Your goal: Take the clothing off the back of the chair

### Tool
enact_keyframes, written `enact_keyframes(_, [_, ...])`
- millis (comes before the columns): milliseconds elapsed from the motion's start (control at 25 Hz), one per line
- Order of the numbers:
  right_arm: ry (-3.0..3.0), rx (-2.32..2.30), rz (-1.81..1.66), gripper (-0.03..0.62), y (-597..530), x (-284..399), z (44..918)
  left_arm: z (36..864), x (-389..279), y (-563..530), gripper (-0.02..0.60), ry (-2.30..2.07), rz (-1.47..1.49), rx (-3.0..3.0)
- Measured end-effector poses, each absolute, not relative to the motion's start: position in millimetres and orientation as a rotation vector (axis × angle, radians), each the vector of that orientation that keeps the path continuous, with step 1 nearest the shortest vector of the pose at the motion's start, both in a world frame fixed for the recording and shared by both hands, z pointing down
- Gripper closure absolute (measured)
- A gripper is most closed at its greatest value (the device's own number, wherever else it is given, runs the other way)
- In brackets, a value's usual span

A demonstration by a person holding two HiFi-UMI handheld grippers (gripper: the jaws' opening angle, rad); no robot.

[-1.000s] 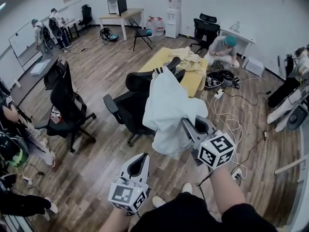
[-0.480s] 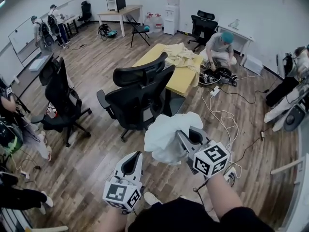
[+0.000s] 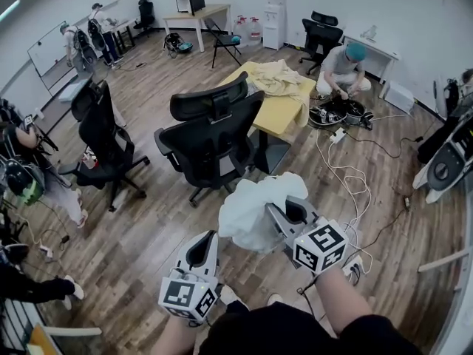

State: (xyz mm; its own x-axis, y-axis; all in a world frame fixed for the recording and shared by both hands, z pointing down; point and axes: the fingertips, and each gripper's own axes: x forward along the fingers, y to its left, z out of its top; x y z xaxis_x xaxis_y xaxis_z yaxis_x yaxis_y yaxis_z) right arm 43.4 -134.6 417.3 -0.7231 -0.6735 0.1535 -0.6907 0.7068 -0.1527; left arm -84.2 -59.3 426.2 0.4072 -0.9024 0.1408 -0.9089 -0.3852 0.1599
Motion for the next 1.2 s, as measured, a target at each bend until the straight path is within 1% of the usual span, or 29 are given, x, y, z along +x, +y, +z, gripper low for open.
enact_keyframes(720, [-2.877, 0.988, 0.284, 0.526, -52.9, 97.2, 425.0, 421.8, -20.6, 23.4, 0.56, -1.726, 0.001, 2.396])
enact_keyframes(1200, [-2.871, 0.991, 0.278, 0.526, -30.7, 111.1, 423.9, 422.0, -10.1, 45.9, 0.56, -1.734, -0.007, 2.393])
